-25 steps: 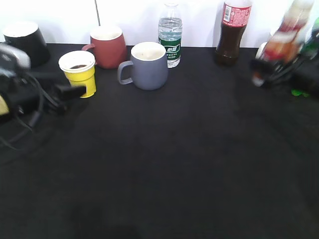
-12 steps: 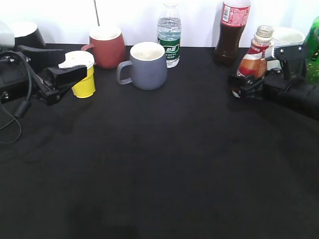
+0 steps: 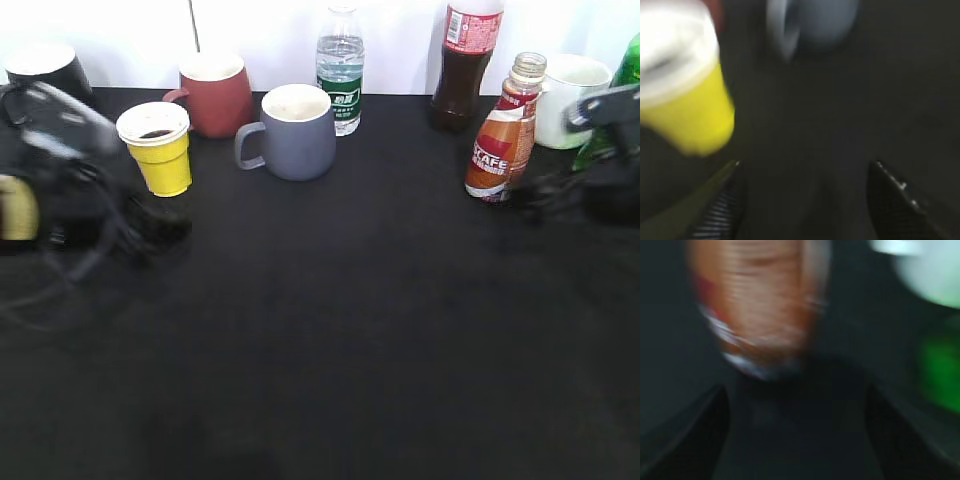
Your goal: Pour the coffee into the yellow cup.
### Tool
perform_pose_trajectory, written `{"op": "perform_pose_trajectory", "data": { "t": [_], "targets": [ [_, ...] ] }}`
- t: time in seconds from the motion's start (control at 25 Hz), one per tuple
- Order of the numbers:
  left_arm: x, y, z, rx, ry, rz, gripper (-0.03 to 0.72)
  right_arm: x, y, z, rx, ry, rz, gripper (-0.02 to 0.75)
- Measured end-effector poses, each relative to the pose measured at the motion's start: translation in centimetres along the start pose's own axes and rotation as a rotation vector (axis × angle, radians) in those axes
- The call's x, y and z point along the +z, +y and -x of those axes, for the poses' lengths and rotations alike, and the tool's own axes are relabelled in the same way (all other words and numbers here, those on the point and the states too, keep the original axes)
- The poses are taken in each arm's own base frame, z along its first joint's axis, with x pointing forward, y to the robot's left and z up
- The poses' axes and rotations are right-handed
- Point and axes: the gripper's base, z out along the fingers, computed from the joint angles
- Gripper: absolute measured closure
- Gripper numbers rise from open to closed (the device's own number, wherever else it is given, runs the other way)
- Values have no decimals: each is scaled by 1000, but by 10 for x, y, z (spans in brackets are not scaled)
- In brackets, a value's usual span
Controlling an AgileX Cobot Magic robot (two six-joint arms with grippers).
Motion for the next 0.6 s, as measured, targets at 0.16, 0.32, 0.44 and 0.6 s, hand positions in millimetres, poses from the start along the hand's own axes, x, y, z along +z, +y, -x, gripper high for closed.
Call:
{"op": "perform_pose_trajectory", "data": {
  "t": [0.16,0.32,0.44,0.6],
  "targets": [
    [4,-15,16,-269,306,206,127,-42,-9,18,77,88,-176,108],
    [-24,-20,49,-364,397,281,127,-71,17,42,87,192,-244,142],
    [-83,-23,75,-369,275,257,127,-97,40,63,68,195,-225,152],
    [-179,-28,89,-270,87,263,127,-173,66,76,76,88,-126,153]
  ]
}}
